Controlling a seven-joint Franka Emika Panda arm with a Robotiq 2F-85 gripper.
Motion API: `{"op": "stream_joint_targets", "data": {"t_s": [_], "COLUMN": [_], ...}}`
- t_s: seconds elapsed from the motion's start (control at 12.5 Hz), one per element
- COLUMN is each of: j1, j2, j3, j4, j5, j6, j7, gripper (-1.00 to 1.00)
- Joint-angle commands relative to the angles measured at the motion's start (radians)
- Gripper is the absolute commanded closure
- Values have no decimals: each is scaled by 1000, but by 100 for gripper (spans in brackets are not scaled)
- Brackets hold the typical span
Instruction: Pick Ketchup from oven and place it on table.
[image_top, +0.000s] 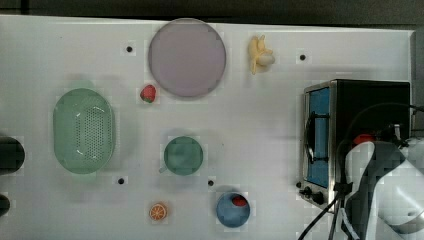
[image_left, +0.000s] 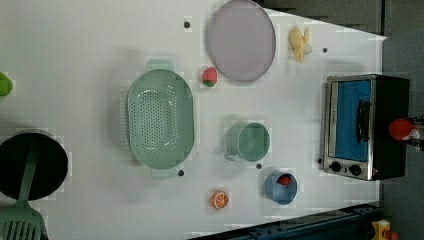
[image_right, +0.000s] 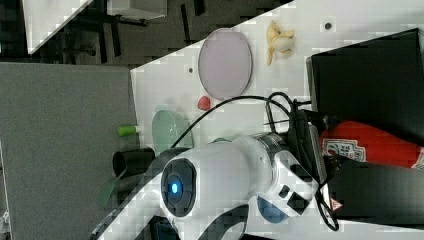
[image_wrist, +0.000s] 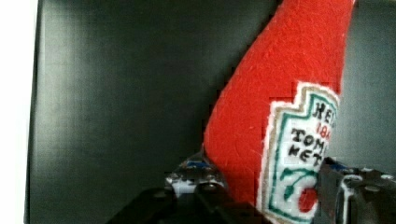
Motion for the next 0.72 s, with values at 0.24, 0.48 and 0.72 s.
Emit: {"op": "stream_joint_targets", "data": {"t_s": [0.24, 0.48, 0.72], "j1": [56, 71, 80], "j2": [-113, -209, -286], "j3": [91, 183, 365], "j4": [112, 131, 79], "j5": [21, 17, 15], "j6": [-210, -349, -392], "j7": [-24, 43, 121], "gripper": [-1, -1, -1]}}
